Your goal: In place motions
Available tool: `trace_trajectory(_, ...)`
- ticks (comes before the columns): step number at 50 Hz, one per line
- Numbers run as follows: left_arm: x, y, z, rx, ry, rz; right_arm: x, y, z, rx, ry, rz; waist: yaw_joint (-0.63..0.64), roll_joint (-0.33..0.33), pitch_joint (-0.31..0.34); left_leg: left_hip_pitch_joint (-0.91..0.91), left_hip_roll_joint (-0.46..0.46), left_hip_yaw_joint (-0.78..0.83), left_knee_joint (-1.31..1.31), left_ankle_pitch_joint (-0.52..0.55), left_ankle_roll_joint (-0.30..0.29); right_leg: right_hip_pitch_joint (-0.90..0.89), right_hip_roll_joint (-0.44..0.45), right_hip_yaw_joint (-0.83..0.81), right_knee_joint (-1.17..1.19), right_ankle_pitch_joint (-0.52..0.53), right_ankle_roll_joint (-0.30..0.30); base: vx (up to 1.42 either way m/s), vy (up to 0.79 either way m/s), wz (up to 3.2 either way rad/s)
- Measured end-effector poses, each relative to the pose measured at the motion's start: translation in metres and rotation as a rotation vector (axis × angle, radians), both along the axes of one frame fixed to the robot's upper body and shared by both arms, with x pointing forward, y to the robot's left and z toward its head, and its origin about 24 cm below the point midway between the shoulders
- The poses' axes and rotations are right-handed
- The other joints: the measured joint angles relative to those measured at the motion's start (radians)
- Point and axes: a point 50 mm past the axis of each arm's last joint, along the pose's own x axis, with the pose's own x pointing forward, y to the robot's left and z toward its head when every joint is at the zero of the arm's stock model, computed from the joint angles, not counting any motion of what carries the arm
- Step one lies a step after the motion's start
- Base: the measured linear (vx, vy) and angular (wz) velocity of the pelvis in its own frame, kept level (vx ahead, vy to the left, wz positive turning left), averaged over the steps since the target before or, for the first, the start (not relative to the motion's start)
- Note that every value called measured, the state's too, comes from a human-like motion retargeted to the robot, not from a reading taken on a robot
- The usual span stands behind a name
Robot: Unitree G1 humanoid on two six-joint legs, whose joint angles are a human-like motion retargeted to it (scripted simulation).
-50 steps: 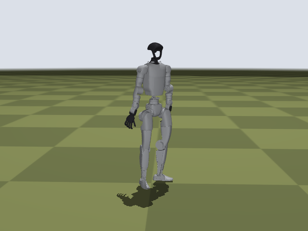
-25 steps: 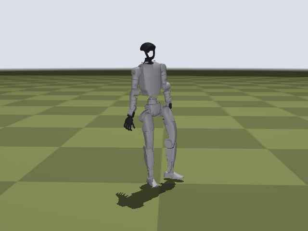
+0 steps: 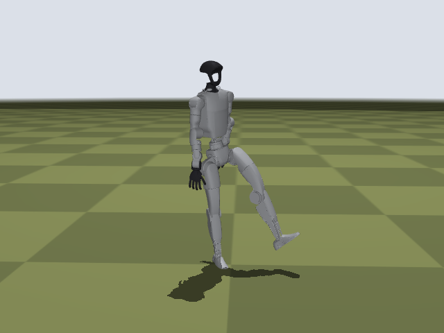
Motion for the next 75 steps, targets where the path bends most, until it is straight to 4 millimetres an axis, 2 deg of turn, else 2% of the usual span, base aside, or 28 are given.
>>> trace_trajectory(5,0.01,0.007,-0.003,0.03,-0.038,-0.067,-0.012,0.005,-0.002,0.019,0.034,-0.023,-0.038,0.027,-0.052,0.135,0.007,-0.009,0.027,0.02,-0.047,0.009,0.02,-0.025,-0.002,-0.016,0.013,0.14,0.08,0.23)
trace_trajectory(7,0.014,0.01,-0.004,0.049,-0.06,-0.079,-0.025,0.006,-0.003,0.012,0.065,-0.038,-0.04,0.031,-0.08,0.21,0.015,0.024,0.037,0.043,-0.073,0.01,0.021,-0.024,0.0,-0.024,0.023,0.18,0.14,0.16)
trace_trajectory(11,0.043,0.019,-0.009,0.094,-0.143,-0.083,-0.047,-0.003,-0.001,-0.026,0.142,-0.076,-0.069,0.058,-0.149,0.308,0.054,0.021,0.154,0.104,-0.126,-0.011,0.031,-0.044,-0.003,-0.035,0.042,0.24,0.11,0.38)
trace_trajectory(13,0.056,0.022,-0.011,0.116,-0.191,-0.074,-0.059,-0.006,0.0,-0.048,0.184,-0.095,-0.024,0.05,-0.157,0.384,0.053,0.08,0.172,0.157,-0.132,-0.018,0.023,0.013,0.001,-0.034,0.047,0.24,0.07,-0.81)
trace_trajectory(15,0.069,0.026,-0.012,0.146,-0.236,-0.076,-0.068,-0.01,0.002,-0.067,0.22,-0.121,-0.003,0.068,-0.159,0.467,0.048,0.097,0.142,0.215,-0.164,-0.013,0.04,0.034,0.005,-0.037,0.052,0.2,0.14,-0.11)
trace_trajectory(17,0.08,0.03,-0.012,0.16,-0.275,-0.091,-0.076,-0.014,0.004,-0.083,0.25,-0.15,-0.124,0.115,-0.193,0.537,0.059,0.056,0.054,0.087,-0.216,-0.001,0.072,-0.09,0.003,-0.057,0.065,0.18,0.15,1.88)
trace_trajectory(18,0.081,0.03,-0.012,0.166,-0.282,-0.097,-0.08,-0.015,0.006,-0.09,0.265,-0.157,-0.124,0.125,-0.206,0.56,0.057,0.142,-0.007,0.079,-0.196,-0.002,0.081,-0.082,0.004,-0.06,0.071,0.21,0.14,0.81)
trace_trajectory(19,0.082,0.03,-0.012,0.167,-0.282,-0.104,-0.084,-0.017,0.007,-0.098,0.276,-0.165,-0.141,0.136,-0.227,0.573,0.045,0.158,-0.055,0.074,-0.184,-0.005,0.085,-0.091,0.003,-0.064,0.078,0.25,0.15,0.37)
trace_trajectory(23,0.084,0.029,-0.012,0.151,-0.266,-0.119,-0.09,-0.02,0.008,-0.137,0.277,-0.203,-0.228,0.154,-0.317,0.51,0.027,0.109,-0.095,0.082,-0.188,-0.045,0.067,-0.144,-0.004,-0.074,0.107,0.21,0.22,0.69)
trace_trajectory(24,0.089,0.03,-0.012,0.148,-0.276,-0.126,-0.088,-0.018,0.008,-0.141,0.261,-0.227,-0.238,0.154,-0.32,0.486,0.022,0.082,-0.078,0.073,-0.18,-0.05,0.061,-0.153,-0.004,-0.073,0.113,0.01,0.1,0.58)
trace_trajectory(26,0.1,0.033,-0.012,0.147,-0.306,-0.149,-0.086,-0.013,0.006,-0.134,0.23,-0.274,-0.233,0.145,-0.3,0.471,0.005,0.038,-0.054,0.054,-0.159,-0.04,0.05,-0.167,-0.004,-0.069,0.12,0.1,0.1,0.21)
trace_trajectory(30,0.11,0.041,-0.011,0.166,-0.345,-0.191,-0.083,0.001,0.002,-0.091,0.219,-0.283,-0.154,0.099,-0.259,0.526,-0.025,0.074,-0.061,0.033,-0.143,-0.012,0.024,-0.149,0.0,-0.058,0.124,0.24,0.07,-0.5)
trace_trajectory(33,0.097,0.042,-0.011,0.177,-0.319,-0.155,-0.072,0.008,-0.001,-0.063,0.206,-0.19,-0.11,0.082,-0.271,0.543,-0.046,0.094,-0.08,0.024,-0.129,-0.019,0.011,-0.118,0.007,-0.052,0.135,0.26,0.13,-0.62)
trace_trajectory(37,0.069,0.035,-0.01,0.146,-0.225,-0.055,-0.048,0.016,-0.005,-0.004,0.142,-0.066,-0.135,0.072,-0.298,0.537,-0.063,0.095,-0.084,0.009,-0.117,-0.03,-0.003,-0.117,0.01,-0.046,0.153,0.2,0.11,-0.08)
trace_trajectory(42,0.047,0.03,-0.007,0.137,-0.139,0.012,-0.015,0.025,-0.006,0.059,0.034,0.003,-0.122,0.05,-0.276,0.555,-0.085,0.1,-0.08,-0.016,-0.101,-0.032,-0.024,-0.095,0.027,-0.032,0.172,0.15,0.14,-0.31)
trace_trajectory(45,0.038,0.029,-0.006,0.136,-0.117,0.006,-0.007,0.024,-0.006,0.067,0.008,0.003,-0.079,0.041,-0.282,0.563,-0.1,0.107,-0.087,-0.033,-0.09,-0.05,-0.033,-0.061,0.045,-0.023,0.182,0.18,0.16,-0.52)
trace_trajectory(48,0.037,0.028,-0.006,0.131,-0.108,-0.014,-0.009,0.019,-0.005,0.055,-0.001,-0.005,-0.05,0.04,-0.293,0.557,-0.109,0.1,-0.082,-0.05,-0.081,-0.073,-0.043,-0.045,0.078,-0.02,0.19,0.17,0.25,-0.24)
trace_trajectory(52,0.047,0.028,-0.006,0.135,-0.116,-0.049,-0.017,0.007,-0.003,0.019,0.012,-0.018,-0.029,0.053,-0.278,0.555,-0.103,0.072,-0.068,-0.062,-0.064,-0.096,-0.052,-0.054,0.185,-0.001,0.183,0.12,0.23,0.16)
trace_trajectory(53,0.05,0.028,-0.006,0.136,-0.121,-0.056,-0.02,0.004,-0.003,0.008,0.019,-0.022,-0.025,0.059,-0.272,0.556,-0.095,0.069,-0.064,-0.063,-0.062,-0.103,-0.052,-0.054,0.226,0.005,0.171,0.09,0.17,0.26)
trace_trajectory(55,0.059,0.029,-0.007,0.14,-0.141,-0.07,-0.03,-0.002,-0.002,-0.022,0.042,-0.043,-0.023,0.084,-0.249,0.566,-0.062,0.06,-0.053,-0.062,-0.06,-0.159,-0.024,0.03,0.382,-0.009,0.096,0.08,0.12,0.41)
trace_trajectory(57,0.068,0.032,-0.007,0.141,-0.166,-0.091,-0.042,-0.005,-0.001,-0.04,0.07,-0.077,-0.046,0.091,-0.224,0.58,-0.049,0.048,-0.048,-0.055,-0.057,-0.192,-0.016,0.053,0.455,-0.039,0.094,0.1,0.13,0.79)
trace_trajectory(64,0.111,0.04,-0.008,0.161,-0.285,-0.183,-0.08,-0.011,0.003,-0.085,0.156,-0.189,-0.154,0.088,-0.137,0.607,-0.037,0.018,-0.028,-0.038,-0.03,-0.335,-0.004,0.033,0.284,-0.101,0.07,0.02,0.01,0.64)
trace_trajectory(70,0.154,0.048,-0.003,0.192,-0.404,-0.232,-0.087,-0.009,0.004,-0.095,0.178,-0.222,-0.282,0.099,-0.04,0.637,-0.003,-0.001,-0.046,-0.011,-0.016,-0.535,0.005,0.069,0.161,-0.129,0.023,-0.11,-0.01,0.51)
trace_trajectory(75,0.175,0.047,0.0,0.186,-0.452,-0.26,-0.094,-0.003,0.003,-0.085,0.192,-0.246,-0.354,0.129,-0.006,0.614,0.044,-0.037,-0.039,0.006,-0.009,-0.657,-0.009,0.114,0.14,-0.126,-0.004,-0.11,0.0,0.56)
